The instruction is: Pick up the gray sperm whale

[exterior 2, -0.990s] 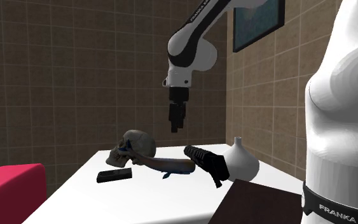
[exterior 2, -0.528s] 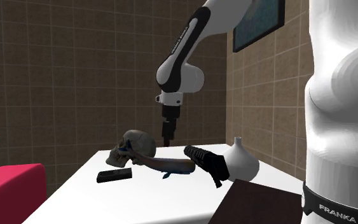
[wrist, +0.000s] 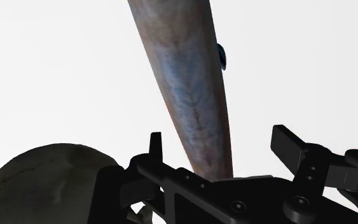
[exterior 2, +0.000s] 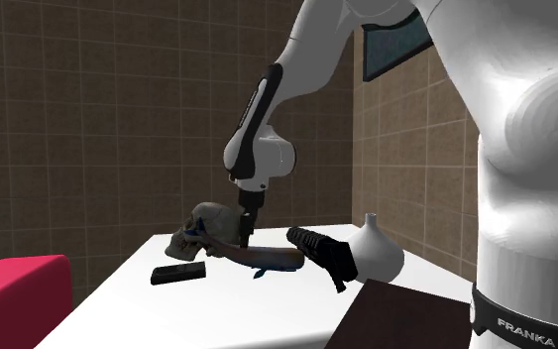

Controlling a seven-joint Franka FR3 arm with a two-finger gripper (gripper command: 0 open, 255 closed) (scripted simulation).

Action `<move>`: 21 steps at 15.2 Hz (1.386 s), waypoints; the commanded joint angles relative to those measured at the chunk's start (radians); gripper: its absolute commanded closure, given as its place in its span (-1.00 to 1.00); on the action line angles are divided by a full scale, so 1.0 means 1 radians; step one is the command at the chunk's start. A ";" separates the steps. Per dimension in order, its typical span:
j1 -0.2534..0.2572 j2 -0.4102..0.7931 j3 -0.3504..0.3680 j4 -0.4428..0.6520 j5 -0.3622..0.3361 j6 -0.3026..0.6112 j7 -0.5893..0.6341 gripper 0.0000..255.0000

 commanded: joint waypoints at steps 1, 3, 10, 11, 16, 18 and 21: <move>-0.023 0.074 0.025 0.057 0.020 0.034 -0.041 -1.00; -0.027 0.088 0.031 0.061 0.024 0.045 -0.045 -1.00; -0.050 0.169 0.059 0.078 0.048 0.110 -0.064 -1.00; -0.050 0.169 0.059 0.078 0.048 0.110 -0.064 -1.00; -0.052 0.172 0.060 0.081 0.048 0.109 -0.066 1.00; -0.051 0.171 0.060 0.080 0.048 0.110 -0.065 1.00; -0.050 0.169 0.059 0.078 0.048 0.110 -0.064 1.00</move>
